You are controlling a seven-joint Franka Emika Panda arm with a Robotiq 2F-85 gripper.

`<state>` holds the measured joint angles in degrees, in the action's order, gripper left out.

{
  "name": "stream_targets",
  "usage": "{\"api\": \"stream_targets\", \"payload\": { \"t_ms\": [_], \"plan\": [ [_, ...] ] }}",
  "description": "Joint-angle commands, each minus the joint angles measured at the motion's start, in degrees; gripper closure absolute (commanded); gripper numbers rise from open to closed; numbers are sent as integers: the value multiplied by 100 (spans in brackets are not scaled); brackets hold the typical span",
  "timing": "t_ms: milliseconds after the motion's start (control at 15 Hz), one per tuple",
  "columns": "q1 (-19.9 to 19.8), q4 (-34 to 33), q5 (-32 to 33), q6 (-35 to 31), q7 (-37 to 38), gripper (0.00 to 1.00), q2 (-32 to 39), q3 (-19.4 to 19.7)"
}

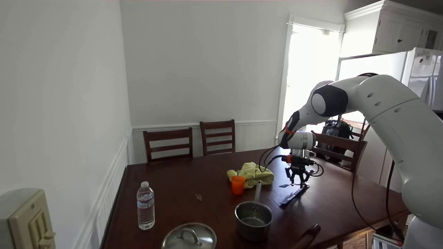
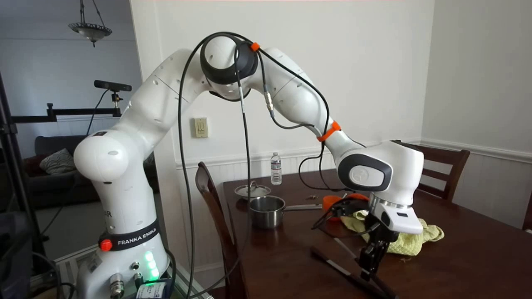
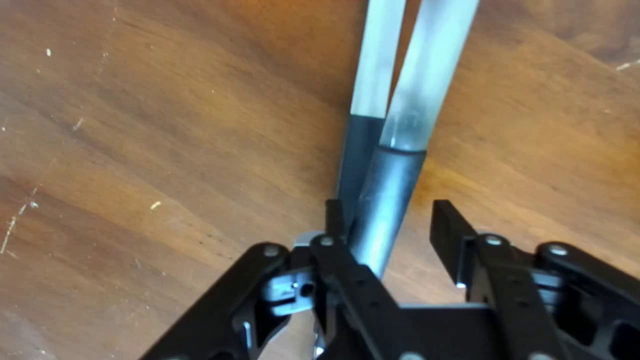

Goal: Move the tongs to the right side of the table

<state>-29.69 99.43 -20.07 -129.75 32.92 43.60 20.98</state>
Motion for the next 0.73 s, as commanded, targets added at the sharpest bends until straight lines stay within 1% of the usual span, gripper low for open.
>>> {"api": "stream_targets", "payload": {
  "t_ms": [0, 133, 200, 400, 467, 667],
  "plan": [
    [-93, -232, -118, 134, -217, 19, -156, -24],
    [-106, -174, -187, 31, -307, 5, -349, -57],
    [-128, -150, -247, -17, -393, 1, -436, -88],
    [-288, 95, -783, -455, -993, 0, -910, -315],
    [-79, -237, -453, -213, -541, 0, -483, -88],
    [-173, -190, -596, -259, -761, 0, -734, -179]
  ]
}}
